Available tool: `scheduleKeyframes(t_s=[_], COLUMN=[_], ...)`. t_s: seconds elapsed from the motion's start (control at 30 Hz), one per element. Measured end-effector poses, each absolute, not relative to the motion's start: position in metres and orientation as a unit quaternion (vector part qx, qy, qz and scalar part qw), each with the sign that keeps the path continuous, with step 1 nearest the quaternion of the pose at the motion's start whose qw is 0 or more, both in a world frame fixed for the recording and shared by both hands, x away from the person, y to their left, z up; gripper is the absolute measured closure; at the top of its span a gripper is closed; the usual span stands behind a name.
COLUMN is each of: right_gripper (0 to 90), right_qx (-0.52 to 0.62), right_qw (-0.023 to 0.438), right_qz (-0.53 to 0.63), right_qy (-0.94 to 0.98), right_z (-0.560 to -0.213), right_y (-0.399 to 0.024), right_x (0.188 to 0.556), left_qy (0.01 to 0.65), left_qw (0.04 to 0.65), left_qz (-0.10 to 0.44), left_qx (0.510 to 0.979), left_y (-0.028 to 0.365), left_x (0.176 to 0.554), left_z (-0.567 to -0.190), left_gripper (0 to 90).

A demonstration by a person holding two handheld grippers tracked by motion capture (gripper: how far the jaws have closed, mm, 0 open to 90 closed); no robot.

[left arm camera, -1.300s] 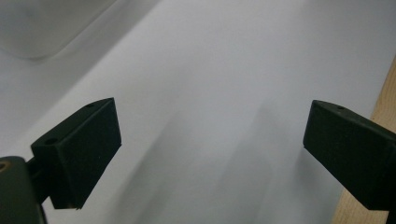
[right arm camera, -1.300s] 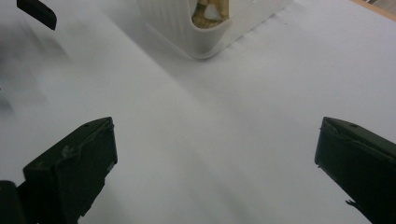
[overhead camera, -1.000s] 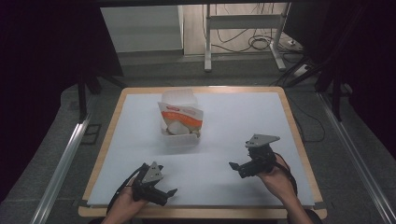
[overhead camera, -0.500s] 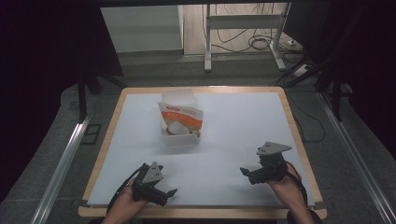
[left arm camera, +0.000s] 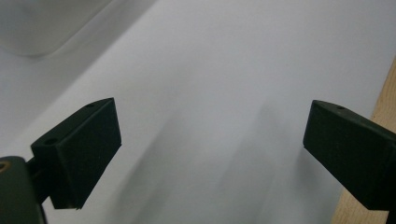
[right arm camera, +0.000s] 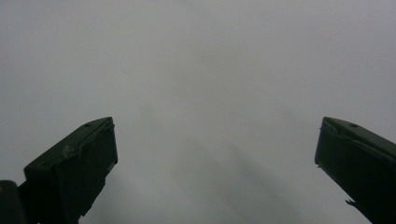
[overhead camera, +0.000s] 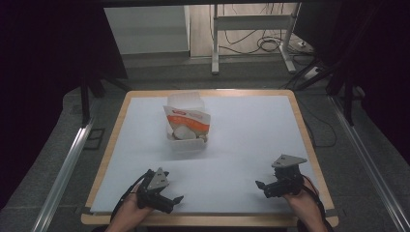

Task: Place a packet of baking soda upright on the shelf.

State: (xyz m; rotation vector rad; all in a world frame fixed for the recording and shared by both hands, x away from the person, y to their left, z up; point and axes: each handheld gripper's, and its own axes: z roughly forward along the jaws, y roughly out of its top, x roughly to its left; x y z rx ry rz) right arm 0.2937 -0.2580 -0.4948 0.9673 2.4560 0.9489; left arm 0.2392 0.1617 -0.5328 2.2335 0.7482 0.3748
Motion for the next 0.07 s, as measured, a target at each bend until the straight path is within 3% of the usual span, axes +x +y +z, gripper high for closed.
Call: scheduleKeyframes(t_s=[0.07], right_gripper=[0.0], right_qx=[0.339], right_qw=[0.165], right_qz=[0.332], right_qy=[0.865], right_z=[-0.4954], right_y=[-0.2576], right_x=[0.2937], left_qy=[0.292], left_qw=[0.369], left_qz=[0.146], left_qx=[0.870], left_y=[0.1619], left_x=[0.2395], left_z=[-0.5329], left_gripper=[4.3])
